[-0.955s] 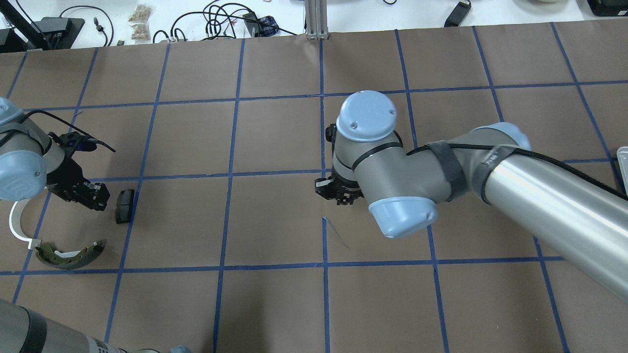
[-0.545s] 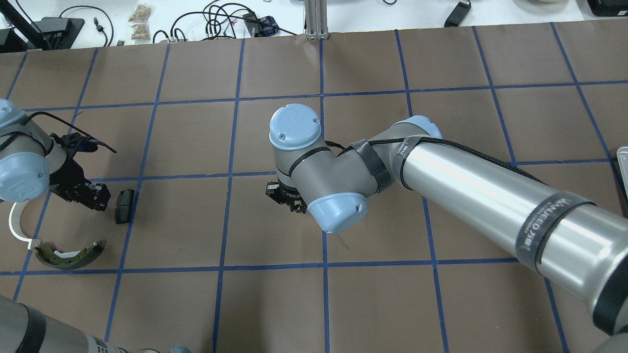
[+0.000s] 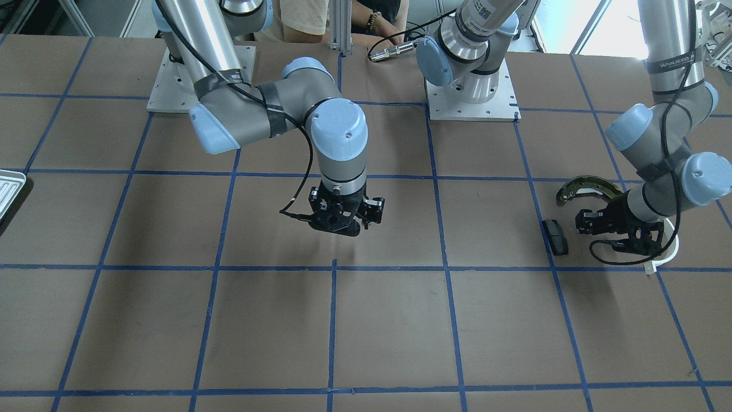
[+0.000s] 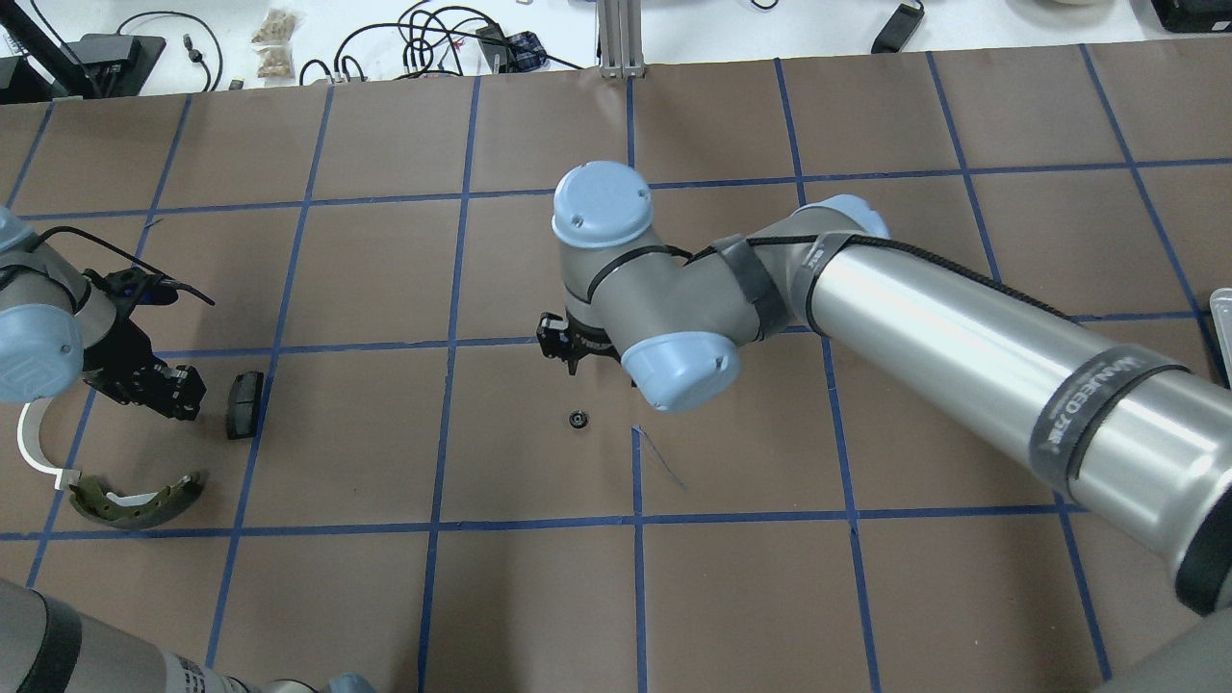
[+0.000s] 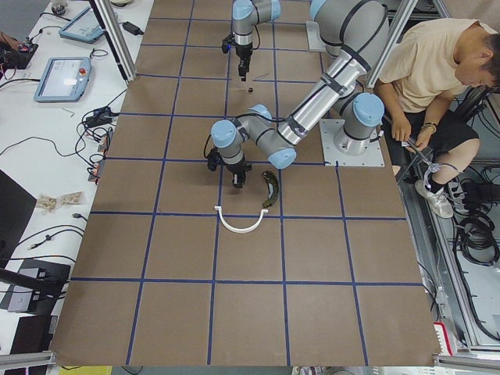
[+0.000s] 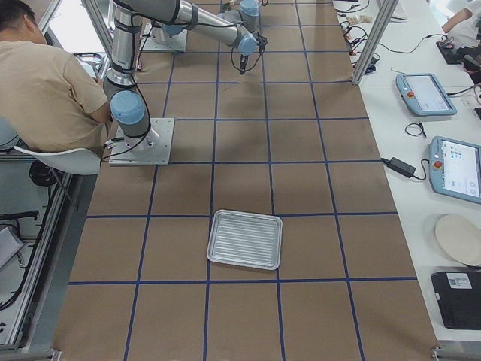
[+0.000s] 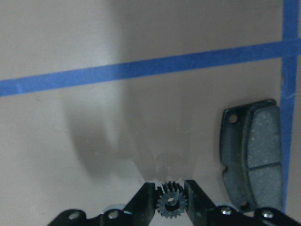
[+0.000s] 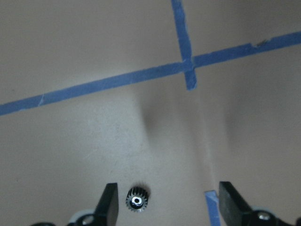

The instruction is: Place bearing gear from tray to pile

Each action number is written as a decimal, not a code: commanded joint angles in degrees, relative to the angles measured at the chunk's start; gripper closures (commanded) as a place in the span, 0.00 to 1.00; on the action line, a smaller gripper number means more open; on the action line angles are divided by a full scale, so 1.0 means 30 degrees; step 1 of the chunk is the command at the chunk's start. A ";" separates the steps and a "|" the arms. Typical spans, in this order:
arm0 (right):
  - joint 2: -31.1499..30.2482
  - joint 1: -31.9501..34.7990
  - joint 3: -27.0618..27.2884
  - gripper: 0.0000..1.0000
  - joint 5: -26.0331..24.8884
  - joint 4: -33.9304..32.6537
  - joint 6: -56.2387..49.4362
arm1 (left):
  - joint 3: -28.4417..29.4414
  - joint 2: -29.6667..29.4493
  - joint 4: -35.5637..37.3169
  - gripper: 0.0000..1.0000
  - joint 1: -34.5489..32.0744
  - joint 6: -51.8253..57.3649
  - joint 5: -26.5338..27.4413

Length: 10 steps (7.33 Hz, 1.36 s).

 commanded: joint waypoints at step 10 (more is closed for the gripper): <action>-0.8951 -0.7231 -0.0846 0.00 0.1533 0.8101 -1.2540 | 0.5294 0.2083 -0.6720 0.00 -1.1467 -1.2830 -0.1268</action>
